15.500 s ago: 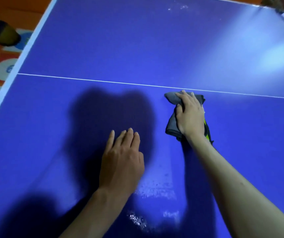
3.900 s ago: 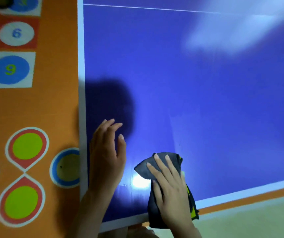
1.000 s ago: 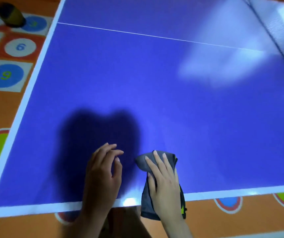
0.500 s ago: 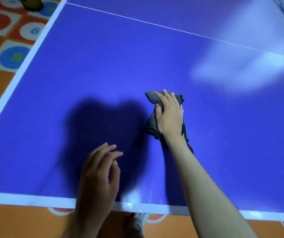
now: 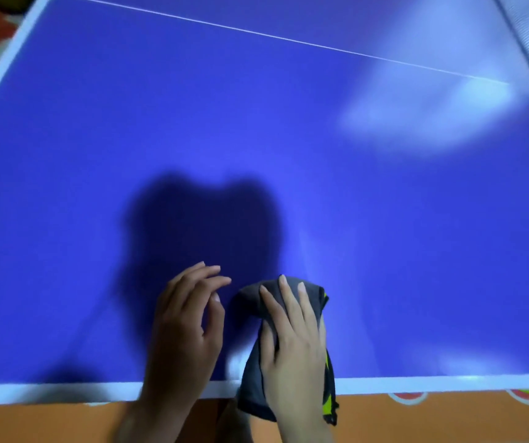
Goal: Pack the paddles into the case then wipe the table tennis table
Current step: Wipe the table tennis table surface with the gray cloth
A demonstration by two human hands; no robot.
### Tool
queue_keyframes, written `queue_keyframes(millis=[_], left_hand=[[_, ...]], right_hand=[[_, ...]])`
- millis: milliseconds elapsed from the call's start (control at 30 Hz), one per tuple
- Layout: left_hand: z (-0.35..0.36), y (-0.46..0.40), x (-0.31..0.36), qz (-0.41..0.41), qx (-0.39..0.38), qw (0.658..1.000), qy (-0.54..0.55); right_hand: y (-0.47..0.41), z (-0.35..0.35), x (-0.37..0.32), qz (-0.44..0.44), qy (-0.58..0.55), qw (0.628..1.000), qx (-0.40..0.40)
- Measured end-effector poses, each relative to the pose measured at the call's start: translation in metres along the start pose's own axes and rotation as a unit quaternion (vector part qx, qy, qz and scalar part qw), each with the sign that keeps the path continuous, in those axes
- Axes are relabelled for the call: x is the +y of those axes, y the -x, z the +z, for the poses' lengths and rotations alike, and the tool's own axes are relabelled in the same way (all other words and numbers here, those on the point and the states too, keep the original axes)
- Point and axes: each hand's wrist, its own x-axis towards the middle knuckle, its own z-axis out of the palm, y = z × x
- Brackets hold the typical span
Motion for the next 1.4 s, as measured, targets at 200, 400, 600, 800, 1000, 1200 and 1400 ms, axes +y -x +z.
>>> queue_keyframes(millis=[200,400,600,800,1000,1200,1400], left_hand=[[0.013,-0.005,0.008,-0.003,0.007,1.0,-0.005],[0.019,-0.004,0.025,0.005,0.009,1.0,-0.009],[0.024,-0.001,0.029,0.026,-0.001,0.999,-0.022],[0.036,0.004,0.036,0.03,-0.013,0.999,-0.023],[0.049,0.002,0.039,0.019,-0.02,1.0,-0.01],[0.06,-0.009,0.048,0.028,-0.018,0.999,-0.006],[0.062,-0.02,0.049,0.053,-0.039,0.998,-0.02]], right_hand=[[-0.107,0.002,0.014,0.012,-0.02,0.999,0.037],[-0.196,-0.007,0.026,0.008,-0.026,0.999,0.021],[-0.135,-0.011,0.045,-0.014,-0.028,0.998,0.055],[-0.008,-0.037,0.066,0.017,-0.017,1.0,0.0],[-0.038,-0.04,0.071,0.034,-0.02,0.999,-0.01],[-0.165,-0.041,0.085,0.03,-0.03,0.999,0.024],[-0.176,-0.038,0.103,-0.008,-0.057,0.998,0.03]])
